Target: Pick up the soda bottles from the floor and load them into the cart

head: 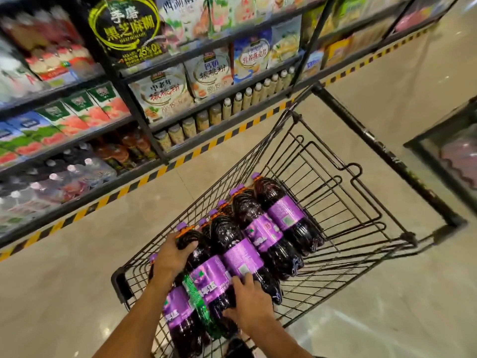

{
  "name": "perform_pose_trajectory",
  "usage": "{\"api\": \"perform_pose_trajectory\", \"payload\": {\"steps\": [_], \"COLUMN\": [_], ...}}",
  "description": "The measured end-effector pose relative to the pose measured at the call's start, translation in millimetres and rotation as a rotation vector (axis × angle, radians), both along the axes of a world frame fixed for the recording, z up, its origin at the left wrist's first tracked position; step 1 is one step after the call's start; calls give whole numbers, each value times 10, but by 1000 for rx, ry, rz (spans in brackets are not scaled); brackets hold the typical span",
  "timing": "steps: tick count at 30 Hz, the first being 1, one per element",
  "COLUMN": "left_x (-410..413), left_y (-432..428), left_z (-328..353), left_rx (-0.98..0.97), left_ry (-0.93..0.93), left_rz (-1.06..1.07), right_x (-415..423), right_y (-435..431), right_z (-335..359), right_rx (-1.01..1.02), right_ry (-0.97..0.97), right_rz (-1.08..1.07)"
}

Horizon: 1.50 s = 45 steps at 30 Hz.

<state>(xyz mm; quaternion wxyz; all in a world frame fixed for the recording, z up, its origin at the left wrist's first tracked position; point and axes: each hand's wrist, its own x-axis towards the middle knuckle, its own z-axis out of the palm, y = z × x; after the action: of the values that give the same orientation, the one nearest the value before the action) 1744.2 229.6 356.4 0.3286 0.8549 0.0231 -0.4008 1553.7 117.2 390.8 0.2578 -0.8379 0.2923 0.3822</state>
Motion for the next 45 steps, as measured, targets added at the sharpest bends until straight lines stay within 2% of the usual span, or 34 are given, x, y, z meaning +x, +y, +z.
{"api": "perform_pose_trajectory", "payload": {"steps": [3,5,9,12,16,22,29,36,45], "left_x": [-127,-248,-510,-629,-881,-1988,-3344,-4356,-5657], "left_y": [-27,-78,-373,-741,-1334,-2166,-3089,-4128,-5224], "left_z": [235,434,923,1392,2048,2469,2545,2697,2766], "left_rx": [236,311,354,320,302,262,114,1,-228], "left_ry": [-324,-482,-493,-514,-686,-808,-906,-1003,-1067], "left_rz": [-279,-503,-843,-931,-1005,-1202,-1432,-1699,-2054], "right_x": [-31,-73,-222,-415,-805,-1811,-3299,-4932,-6236], "right_y": [-318,-579,-1114,-1502,-2070,-2651,-3076,-3410,-3381], "right_z": [154,328,787,1157,1712,2179,2388,2532,2587], "right_rx": [-60,-124,-225,-245,-358,-459,-538,-611,-639], "right_ry": [-67,-103,-156,-202,-301,-368,-326,-210,-47], "right_rz": [130,175,206,173,107,6,-241,-661,-1088]}}
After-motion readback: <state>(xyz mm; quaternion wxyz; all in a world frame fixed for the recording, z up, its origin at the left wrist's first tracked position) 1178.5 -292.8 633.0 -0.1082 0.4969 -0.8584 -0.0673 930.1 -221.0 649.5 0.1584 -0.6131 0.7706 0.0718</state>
